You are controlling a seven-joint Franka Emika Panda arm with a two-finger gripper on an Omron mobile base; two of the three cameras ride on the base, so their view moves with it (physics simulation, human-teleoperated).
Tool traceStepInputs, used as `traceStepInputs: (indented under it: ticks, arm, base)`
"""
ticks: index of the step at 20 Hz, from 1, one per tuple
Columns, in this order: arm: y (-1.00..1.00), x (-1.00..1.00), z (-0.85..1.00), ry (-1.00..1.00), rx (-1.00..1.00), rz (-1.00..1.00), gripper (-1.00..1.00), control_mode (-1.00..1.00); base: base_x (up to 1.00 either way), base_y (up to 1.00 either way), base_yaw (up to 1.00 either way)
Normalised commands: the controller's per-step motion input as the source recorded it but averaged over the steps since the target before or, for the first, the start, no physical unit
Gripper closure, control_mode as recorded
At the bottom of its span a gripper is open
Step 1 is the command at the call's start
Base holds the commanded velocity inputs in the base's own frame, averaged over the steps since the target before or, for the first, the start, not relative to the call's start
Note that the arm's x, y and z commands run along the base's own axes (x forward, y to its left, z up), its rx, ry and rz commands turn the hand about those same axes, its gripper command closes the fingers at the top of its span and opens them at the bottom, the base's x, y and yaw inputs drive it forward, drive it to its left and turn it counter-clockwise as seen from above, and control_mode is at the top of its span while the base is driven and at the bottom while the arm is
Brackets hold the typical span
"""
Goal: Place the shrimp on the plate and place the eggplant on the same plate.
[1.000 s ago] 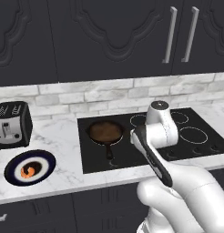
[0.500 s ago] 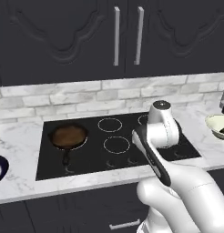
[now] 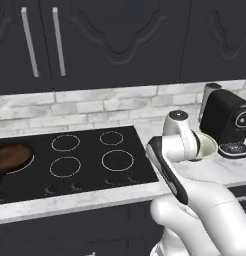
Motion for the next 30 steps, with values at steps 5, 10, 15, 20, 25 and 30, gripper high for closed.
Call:
traceStepInputs:
  ticks: [5,10,15,20,25,30]
  arm:
    - [0.0,0.0,0.0,0.0,0.0,0.0,-1.0,1.0]
    - [-0.3,-0.11,0.0,0.0,0.0,-0.08,-1.0,-1.0]
    - [-0.18,0.03,0.0,0.0,0.0,-0.1,-1.0,-1.0]
    - [0.02,0.61,0.02,0.05,0.0,-0.25,-1.0,-1.0]
    - [-0.02,0.7,0.03,0.13,0.0,-0.11,-1.0,-1.0]
    - [-0.01,0.71,0.0,0.23,0.0,0.0,-1.0,-1.0]
  base:
    - [0.0,-0.78,0.0]
    - [-0.03,-0.28,0.0]
    - [0.0,0.0,0.0]
    - [0.0,0.0,0.0]
    - [0.0,0.0,0.0]
    - [0.0,0.0,0.0]
